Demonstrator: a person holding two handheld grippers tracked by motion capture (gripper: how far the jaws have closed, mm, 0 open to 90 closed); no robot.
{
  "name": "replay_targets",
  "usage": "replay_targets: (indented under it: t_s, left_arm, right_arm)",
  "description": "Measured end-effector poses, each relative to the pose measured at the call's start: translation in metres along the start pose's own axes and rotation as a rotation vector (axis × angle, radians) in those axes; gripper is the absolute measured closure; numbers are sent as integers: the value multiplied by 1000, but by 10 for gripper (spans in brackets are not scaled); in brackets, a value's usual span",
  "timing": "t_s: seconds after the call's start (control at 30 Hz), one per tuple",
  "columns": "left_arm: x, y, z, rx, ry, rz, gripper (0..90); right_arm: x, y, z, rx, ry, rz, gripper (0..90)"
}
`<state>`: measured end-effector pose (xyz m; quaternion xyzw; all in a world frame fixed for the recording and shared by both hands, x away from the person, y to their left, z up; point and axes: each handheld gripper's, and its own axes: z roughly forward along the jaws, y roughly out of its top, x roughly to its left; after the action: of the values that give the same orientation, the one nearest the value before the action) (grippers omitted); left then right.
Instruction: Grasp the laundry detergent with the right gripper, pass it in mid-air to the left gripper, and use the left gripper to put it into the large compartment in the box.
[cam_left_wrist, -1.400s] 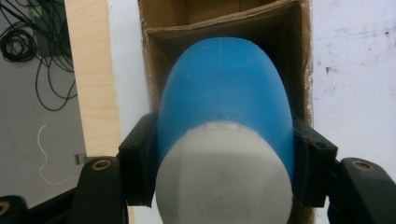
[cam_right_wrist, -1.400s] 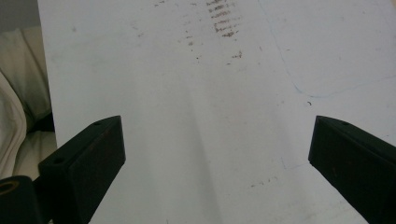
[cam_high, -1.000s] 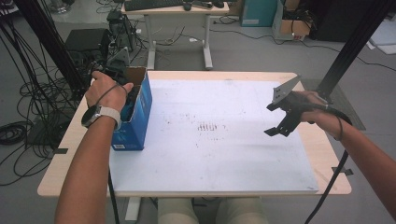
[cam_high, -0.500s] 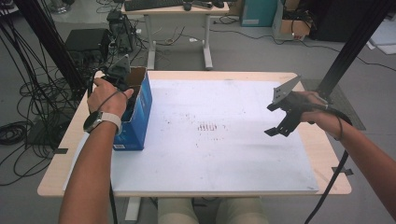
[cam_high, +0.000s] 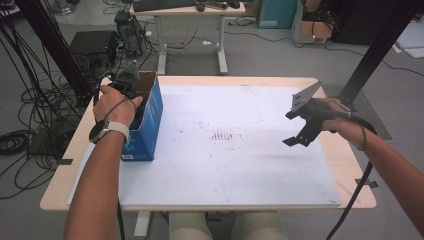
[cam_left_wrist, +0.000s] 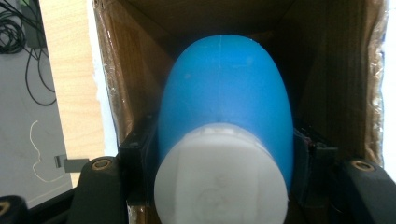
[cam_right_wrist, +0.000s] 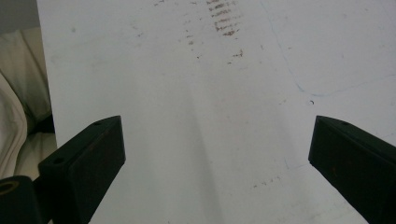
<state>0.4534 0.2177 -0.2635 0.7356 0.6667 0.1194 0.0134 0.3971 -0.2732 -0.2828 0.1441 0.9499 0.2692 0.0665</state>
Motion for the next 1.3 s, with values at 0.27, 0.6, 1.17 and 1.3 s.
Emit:
replay_targets:
  t_s: [0.27, 0.6, 1.17, 1.3]
  left_arm:
    - [1, 1, 0, 0, -1, 3, 378]
    - [1, 0, 0, -3, -1, -2, 378]
    - [2, 1, 1, -2, -2, -2, 378]
    - [2, 1, 1, -1, -3, -3, 378]
  right_arm:
    - [0, -1, 0, -2, -2, -2, 39]
    - [0, -1, 1, 1, 1, 5, 38]
    - [-1, 0, 2, -1, 3, -2, 38]
    - [0, -1, 2, 0, 5, -1, 39]
